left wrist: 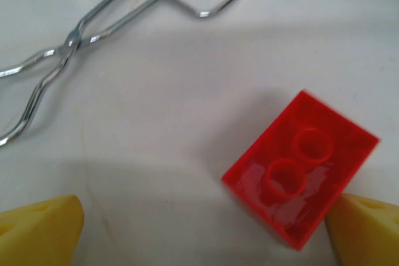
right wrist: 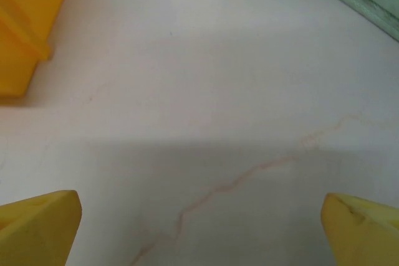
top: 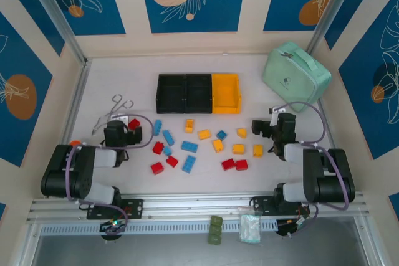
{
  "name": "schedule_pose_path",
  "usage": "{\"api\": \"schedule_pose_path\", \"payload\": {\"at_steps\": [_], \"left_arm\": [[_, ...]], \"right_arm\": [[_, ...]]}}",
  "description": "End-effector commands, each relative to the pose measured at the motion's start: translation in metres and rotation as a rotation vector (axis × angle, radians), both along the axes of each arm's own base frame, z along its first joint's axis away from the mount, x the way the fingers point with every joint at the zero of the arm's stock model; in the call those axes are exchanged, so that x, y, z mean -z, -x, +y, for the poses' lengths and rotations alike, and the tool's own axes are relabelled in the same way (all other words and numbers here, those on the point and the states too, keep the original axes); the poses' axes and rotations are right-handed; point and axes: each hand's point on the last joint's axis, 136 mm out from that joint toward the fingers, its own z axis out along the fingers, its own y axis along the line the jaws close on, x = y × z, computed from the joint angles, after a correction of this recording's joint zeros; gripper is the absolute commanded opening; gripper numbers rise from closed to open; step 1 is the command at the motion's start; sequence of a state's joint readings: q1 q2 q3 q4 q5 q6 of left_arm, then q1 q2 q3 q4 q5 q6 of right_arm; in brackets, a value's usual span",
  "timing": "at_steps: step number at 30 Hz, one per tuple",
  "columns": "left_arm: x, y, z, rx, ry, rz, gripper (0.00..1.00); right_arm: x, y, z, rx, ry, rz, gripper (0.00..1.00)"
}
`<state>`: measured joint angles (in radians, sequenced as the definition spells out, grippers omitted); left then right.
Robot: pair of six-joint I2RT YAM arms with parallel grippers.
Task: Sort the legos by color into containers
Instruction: Pick up the lego from the center of the table.
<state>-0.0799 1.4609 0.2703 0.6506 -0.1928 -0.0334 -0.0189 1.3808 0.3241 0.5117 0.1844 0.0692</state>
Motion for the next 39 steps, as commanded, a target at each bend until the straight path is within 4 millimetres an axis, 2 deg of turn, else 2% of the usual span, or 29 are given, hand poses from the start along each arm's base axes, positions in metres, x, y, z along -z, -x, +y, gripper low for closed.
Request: {"api": "schedule_pose_path", "payload": {"at_steps": [1,32,35,39], "left_arm": [[-0.067,-0.057,-0.017,0.064,-0.061,-0.31,0.99],[-0.067,-0.057,-0.018,0.066,-0.057,-0.309,0.99],[-0.069,-0.057,-0.016,0.057,-0.061,-0.314,0.99],[-0.085,-0.059,-0.013,0.039,-0.068,-0.289,0.99]], "right_arm": [[-0.05,-0.056,0.022,-0.078,-0.068,-0.242,0.99],[-0.049,-0.055,0.022,-0.079,-0.069,-0.241,0.99],[-0.057,-0.057,0.016,-0.034,-0.063,-0.241,0.99],[-0.078,-0.056,0.018,-0.054,-0.071,-0.226,0.99]]}}
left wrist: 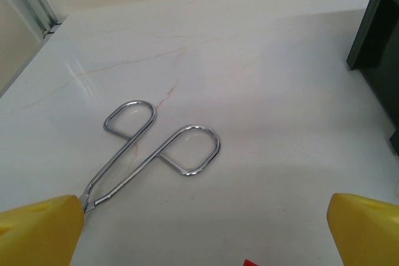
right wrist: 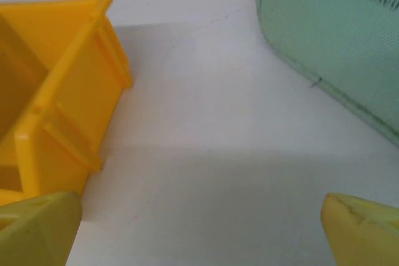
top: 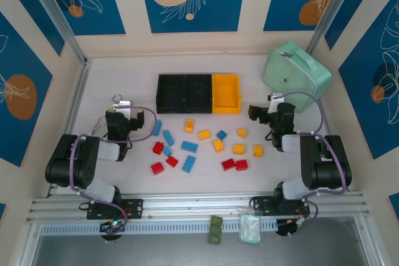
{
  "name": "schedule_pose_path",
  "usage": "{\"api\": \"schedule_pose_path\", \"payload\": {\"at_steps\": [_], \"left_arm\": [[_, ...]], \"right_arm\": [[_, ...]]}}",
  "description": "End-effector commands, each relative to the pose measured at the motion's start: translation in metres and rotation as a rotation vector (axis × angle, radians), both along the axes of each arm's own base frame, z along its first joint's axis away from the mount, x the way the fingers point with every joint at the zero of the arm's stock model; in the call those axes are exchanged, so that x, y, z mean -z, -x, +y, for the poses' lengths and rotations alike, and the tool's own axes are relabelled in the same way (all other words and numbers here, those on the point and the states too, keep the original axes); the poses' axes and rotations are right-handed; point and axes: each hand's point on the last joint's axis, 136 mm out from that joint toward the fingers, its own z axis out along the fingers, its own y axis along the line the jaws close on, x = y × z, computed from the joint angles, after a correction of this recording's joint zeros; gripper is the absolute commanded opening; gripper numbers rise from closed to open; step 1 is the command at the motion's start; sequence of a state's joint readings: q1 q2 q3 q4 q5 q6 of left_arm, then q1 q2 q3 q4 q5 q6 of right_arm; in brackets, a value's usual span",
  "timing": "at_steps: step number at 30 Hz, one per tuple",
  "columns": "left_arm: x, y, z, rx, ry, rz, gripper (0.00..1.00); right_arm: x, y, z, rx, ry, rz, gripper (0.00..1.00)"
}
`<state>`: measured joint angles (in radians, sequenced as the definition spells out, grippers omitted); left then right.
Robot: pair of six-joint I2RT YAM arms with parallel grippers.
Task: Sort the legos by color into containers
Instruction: Pick up the lego from the center of the table.
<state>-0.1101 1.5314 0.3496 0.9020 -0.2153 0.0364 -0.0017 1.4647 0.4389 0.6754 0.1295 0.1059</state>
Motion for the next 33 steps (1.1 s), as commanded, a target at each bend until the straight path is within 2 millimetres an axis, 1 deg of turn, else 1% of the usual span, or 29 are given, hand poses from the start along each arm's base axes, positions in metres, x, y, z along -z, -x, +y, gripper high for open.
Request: {"api": "schedule_pose_path", "payload": {"at_steps": [1,3,5,8,9,10,11,12,13,14,15,16,17,18,21,23,25,27,30,33], "left_arm": [[-0.031,-0.01,-0.002,-0.002,-0.023,-0.022,0.99],[-0.041,-0.011,0.0,-0.017,-0.026,0.003,0.99],[-0.054,-0.011,0.005,-0.059,0.002,0.018,0.99],[-0.074,-0.006,0.004,-0.1,0.118,0.049,0.99],[-0.079,-0.004,0.003,-0.122,0.193,0.049,0.99],[-0.084,0.001,0.005,-0.173,0.293,0.046,0.99],[-0.085,0.006,0.006,-0.218,0.377,0.051,0.99],[-0.087,0.01,0.003,-0.218,0.443,0.051,1.0],[-0.091,0.012,-0.004,-0.179,0.482,0.049,1.0],[-0.094,0.014,-0.015,-0.123,0.524,0.056,0.99],[-0.096,0.018,-0.027,-0.067,0.563,0.077,0.99],[-0.095,0.022,-0.038,-0.019,0.595,0.112,0.98],[-0.093,0.027,-0.049,0.024,0.625,0.166,0.93],[-0.087,0.034,-0.059,0.055,0.647,0.229,0.88],[-0.073,0.057,-0.081,0.122,0.706,0.391,0.75],[-0.067,0.075,-0.095,0.164,0.735,0.468,0.72],[-0.063,0.092,-0.109,0.204,0.763,0.521,0.71],[-0.061,0.112,-0.125,0.263,0.763,0.568,0.7],[-0.059,0.136,-0.139,0.306,0.739,0.609,0.7],[-0.056,0.154,-0.153,0.349,0.715,0.63,0.72]], "right_arm": [[-0.032,-0.004,0.003,-0.01,-0.016,-0.026,0.99],[-0.043,-0.002,0.0,0.017,-0.037,-0.006,0.99],[-0.06,0.0,0.001,0.026,-0.087,-0.01,0.99],[-0.091,0.01,0.004,0.047,-0.201,-0.013,0.99],[-0.101,0.014,0.001,0.087,-0.278,0.003,0.99],[-0.098,0.023,-0.009,0.204,-0.404,0.075,0.99],[-0.091,0.033,-0.02,0.332,-0.506,0.152,0.99],[-0.086,0.043,-0.028,0.407,-0.6,0.208,0.99],[-0.088,0.045,-0.025,0.365,-0.654,0.229,0.98],[-0.091,0.047,-0.019,0.307,-0.694,0.244,0.88],[-0.091,0.051,-0.014,0.278,-0.705,0.272,0.82],[-0.09,0.055,-0.009,0.259,-0.69,0.308,0.79],[-0.088,0.062,-0.003,0.24,-0.653,0.363,0.76],[-0.083,0.069,0.002,0.243,-0.613,0.43,0.76],[-0.066,0.087,0.016,0.228,-0.516,0.594,0.65],[-0.054,0.096,0.022,0.23,-0.457,0.688,0.62],[-0.044,0.103,0.028,0.228,-0.393,0.756,0.61],[-0.034,0.106,0.04,0.202,-0.328,0.802,0.61],[-0.017,0.106,0.056,0.163,-0.245,0.855,0.61],[0.001,0.103,0.068,0.14,-0.189,0.917,0.62]]}}
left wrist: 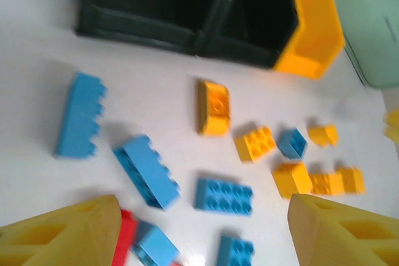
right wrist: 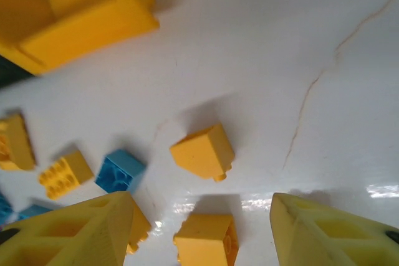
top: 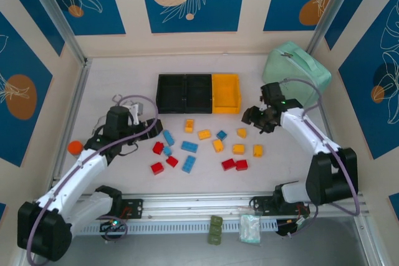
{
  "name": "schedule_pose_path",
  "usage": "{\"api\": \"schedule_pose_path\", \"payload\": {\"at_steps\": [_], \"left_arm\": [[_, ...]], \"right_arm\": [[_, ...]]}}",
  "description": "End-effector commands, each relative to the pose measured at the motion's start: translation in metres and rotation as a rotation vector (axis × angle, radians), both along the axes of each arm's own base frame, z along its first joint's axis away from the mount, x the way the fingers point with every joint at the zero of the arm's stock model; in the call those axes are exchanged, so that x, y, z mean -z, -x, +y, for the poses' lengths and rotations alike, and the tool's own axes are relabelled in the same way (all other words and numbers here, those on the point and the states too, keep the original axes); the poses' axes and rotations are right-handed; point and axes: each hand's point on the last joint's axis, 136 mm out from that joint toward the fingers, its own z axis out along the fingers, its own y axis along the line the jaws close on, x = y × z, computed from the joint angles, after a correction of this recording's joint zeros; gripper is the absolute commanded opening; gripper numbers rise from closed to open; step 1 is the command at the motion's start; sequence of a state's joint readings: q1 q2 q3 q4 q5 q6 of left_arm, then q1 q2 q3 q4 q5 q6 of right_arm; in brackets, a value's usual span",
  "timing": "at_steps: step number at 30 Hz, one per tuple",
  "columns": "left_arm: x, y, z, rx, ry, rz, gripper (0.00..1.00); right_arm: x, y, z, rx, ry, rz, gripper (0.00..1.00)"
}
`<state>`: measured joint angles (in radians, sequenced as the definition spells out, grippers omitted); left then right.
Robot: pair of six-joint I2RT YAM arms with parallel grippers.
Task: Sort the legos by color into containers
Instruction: Pick up the lego from the center of the table.
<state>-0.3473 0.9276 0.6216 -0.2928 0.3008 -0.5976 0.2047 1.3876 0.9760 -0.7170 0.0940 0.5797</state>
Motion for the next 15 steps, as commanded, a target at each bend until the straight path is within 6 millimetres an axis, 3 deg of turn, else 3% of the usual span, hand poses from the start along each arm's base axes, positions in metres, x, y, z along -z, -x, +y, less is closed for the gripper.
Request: {"api": "schedule_pose_path", "payload": {"at_steps": [1,9,15], "left_arm": [[0.018,0.031,-0.012,0.056,-0.008,0.093,0.72],[0.036,0.04,-0.032,0.086,-0.014,0.118,0.73],[0.043,0.04,-0.037,0.092,-0.034,0.13,0.73]], "right_arm": [[0.015,0.004,0.003,-0.045,0.071,0.077,0.62],[0.049,-0.012,0.022,-0.092,0.133,0.145,0.64],[0.063,-0.019,0.031,-0.105,0.127,0.185,0.56]]}}
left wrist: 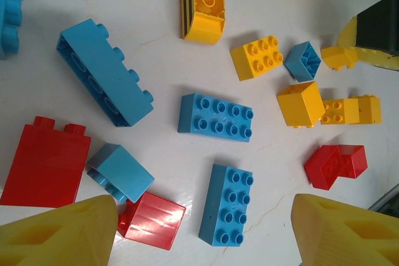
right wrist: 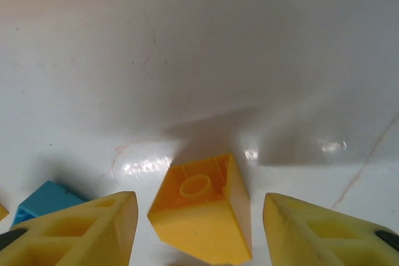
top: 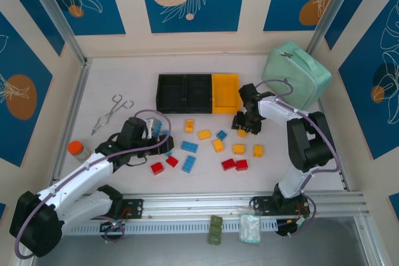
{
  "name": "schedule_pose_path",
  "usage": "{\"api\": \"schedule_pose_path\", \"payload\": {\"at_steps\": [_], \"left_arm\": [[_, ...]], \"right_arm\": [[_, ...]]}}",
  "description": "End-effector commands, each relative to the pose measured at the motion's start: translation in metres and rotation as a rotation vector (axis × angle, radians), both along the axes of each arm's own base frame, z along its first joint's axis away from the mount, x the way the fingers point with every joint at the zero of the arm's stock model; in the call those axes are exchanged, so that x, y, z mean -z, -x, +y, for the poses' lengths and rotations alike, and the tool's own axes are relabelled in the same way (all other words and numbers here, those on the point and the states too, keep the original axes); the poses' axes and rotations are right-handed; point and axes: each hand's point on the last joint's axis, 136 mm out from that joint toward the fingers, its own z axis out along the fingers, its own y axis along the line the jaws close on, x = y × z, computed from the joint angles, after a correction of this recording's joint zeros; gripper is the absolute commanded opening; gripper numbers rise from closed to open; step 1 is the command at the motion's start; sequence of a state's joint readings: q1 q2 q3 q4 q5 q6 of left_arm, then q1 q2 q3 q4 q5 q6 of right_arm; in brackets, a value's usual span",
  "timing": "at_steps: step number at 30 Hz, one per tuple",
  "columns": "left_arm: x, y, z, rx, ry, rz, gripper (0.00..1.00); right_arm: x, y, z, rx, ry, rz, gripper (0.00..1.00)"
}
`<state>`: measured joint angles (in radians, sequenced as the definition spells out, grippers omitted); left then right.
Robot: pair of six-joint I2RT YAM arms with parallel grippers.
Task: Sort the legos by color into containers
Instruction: Pick up the lego from the center of the table, then place the lego in the container.
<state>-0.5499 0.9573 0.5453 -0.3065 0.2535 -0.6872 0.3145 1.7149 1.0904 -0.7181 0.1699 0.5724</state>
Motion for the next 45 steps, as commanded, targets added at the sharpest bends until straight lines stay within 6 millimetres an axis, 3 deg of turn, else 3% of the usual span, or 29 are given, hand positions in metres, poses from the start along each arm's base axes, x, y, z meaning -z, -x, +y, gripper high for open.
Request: {"api": "schedule_pose_path", "payload": {"at_steps": [1,7,12,19,25,30,35,39,45], "left_arm": [[0.0,-0.004,-0.003,-0.016,0.001,-0.014,0.73],[0.003,-0.004,-0.006,-0.013,-0.005,-0.011,0.73],[0.006,-0.005,-0.01,-0.007,-0.009,-0.002,0.73],[0.011,-0.007,-0.014,0.003,-0.017,0.005,0.73],[0.008,-0.007,-0.018,0.008,-0.009,-0.004,0.73],[0.005,-0.007,-0.02,0.009,0.002,-0.013,0.73],[0.002,-0.008,-0.026,0.02,0.012,-0.018,0.73],[0.0,-0.007,-0.029,0.025,0.013,-0.02,0.73],[0.001,-0.003,-0.028,0.024,0.002,-0.019,0.73]], "right_arm": [[0.001,-0.006,0.006,-0.013,0.002,0.003,0.56],[0.006,-0.004,0.008,-0.032,0.021,0.034,0.4],[0.001,0.001,0.006,-0.037,0.043,0.039,0.34],[-0.005,0.003,0.006,-0.046,0.06,0.029,0.34],[-0.035,-0.006,0.013,-0.054,0.034,-0.04,0.32],[-0.073,-0.024,0.026,-0.08,0.01,-0.125,0.32],[-0.095,-0.055,0.04,-0.091,-0.013,-0.184,0.32],[-0.097,-0.086,0.052,-0.096,-0.014,-0.2,0.32],[-0.081,-0.123,0.063,-0.1,0.012,-0.177,0.32]]}}
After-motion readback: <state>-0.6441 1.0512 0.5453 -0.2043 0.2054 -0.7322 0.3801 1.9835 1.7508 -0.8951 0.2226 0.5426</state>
